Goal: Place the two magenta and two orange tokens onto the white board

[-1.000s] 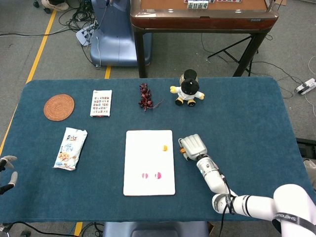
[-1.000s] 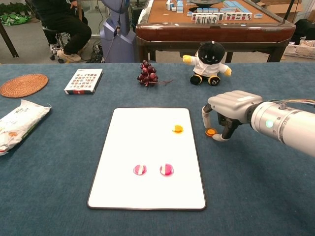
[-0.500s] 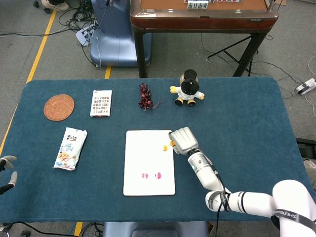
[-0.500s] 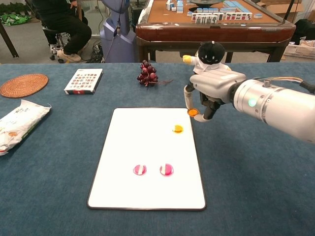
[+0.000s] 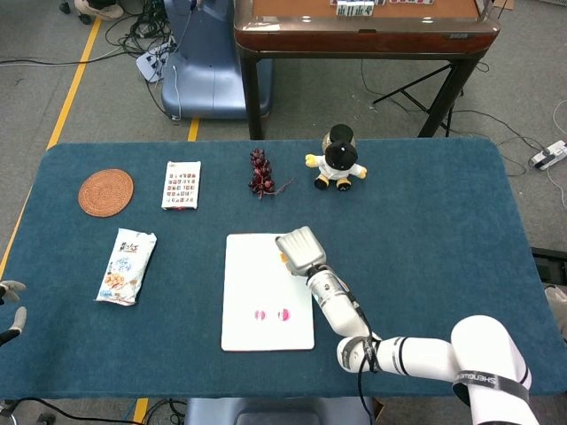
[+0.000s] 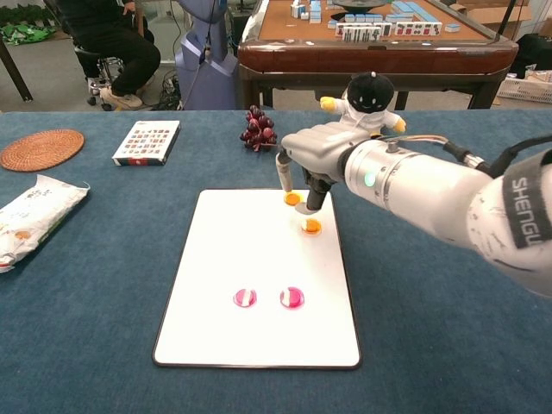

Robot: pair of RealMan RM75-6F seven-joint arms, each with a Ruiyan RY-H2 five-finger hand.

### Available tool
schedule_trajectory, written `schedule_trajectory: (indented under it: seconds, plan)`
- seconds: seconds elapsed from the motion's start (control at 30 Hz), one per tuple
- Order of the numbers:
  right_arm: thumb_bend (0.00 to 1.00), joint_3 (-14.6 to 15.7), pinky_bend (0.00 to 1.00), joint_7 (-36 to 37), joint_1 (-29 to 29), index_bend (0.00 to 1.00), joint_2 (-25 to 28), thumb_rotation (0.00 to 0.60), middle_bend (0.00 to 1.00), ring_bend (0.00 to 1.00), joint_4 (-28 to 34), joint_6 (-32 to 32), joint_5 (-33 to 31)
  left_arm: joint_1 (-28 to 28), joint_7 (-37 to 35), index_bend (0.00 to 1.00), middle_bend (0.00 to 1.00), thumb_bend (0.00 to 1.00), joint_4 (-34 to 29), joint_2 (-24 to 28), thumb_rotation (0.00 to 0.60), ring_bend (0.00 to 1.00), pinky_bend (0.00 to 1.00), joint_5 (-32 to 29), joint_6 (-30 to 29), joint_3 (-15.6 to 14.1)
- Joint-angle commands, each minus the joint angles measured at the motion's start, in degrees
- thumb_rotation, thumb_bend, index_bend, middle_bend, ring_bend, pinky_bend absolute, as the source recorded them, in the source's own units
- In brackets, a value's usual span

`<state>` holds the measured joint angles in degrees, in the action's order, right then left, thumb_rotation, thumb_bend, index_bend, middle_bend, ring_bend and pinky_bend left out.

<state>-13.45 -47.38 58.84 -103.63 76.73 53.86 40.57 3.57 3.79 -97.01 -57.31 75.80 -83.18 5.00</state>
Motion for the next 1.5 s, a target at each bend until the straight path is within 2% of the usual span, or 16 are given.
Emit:
schedule_trajectory:
  seconds: [0.03,0.43,0.57,0.87,1.07,1.17,1.33,1.5]
  plan:
    - [0.33,-0.3,1.0,-0.4,1.1,0.51,-1.4,0.6,1.0,1.0,-1.5,-0.7,-0.8,-0.1,-0.2,0.53,0.48,0.44,0.0,0.1,0.6,0.43,0.53,0.1,-0.1,0.0]
    - [0.33,0.0,1.0,0.3,2.6,0.51,-3.9,0.6,1.0,1.0,-3.8,-1.4,-1.0,-0.2,-0.5,0.53,0.48,0.44,-0.2,0.3,0.6,0.43,0.53,0.7,-0.2,-0.2]
    - [0.3,-0.1,1.0,1.0,2.8,0.51,-4.2,0.6,1.0,1.0,-4.4,-1.5,-0.6,-0.2,-0.3,0.53,0.48,0.44,-0.2,0.3,0.6,0.43,0.53,0.8,-0.2,-0.3]
    - [0.13,0.4,1.0,1.7,2.9,0.34,-5.5,0.6,1.0,1.0,-6.4,-1.0,1.2,-0.4,-0.3,0.53,0.48,0.44,-0.4,0.4,0.6,0.43,0.53,0.9,-0.5,-0.3]
    - [0.09,0.5,1.0,2.6,2.7,0.29,-5.5,0.6,1.0,1.0,-6.6,-1.0,2.2,-0.4,-0.2,0.53,0.48,0.44,-0.4,0.4,0.6,0.43,0.53,1.0,-0.5,-0.4]
    - [0.1,1.0,1.0,2.6,1.8,0.29,-4.3,0.6,1.0,1.0,-4.8,0.3,3.3,-0.3,0.0,0.53,0.48,0.44,-0.3,0.3,0.6,0.43,0.53,1.2,-0.3,-0.5]
    - [0.14,2.8,1.0,1.5,-1.1,0.3,1.2,0.6,1.0,1.0,2.9,4.8,5.4,-0.1,0.4,0.53,0.48,0.44,-0.1,0.0,0.6,0.43,0.53,1.3,0.0,-0.6]
    - [0.16,5.4,1.0,-1.2,-5.2,0.41,9.7,0.6,1.0,0.99,13.9,10.6,6.6,0.1,0.9,0.51,0.48,0.44,0.0,-0.5,0.6,0.43,0.53,1.6,0.1,-0.7]
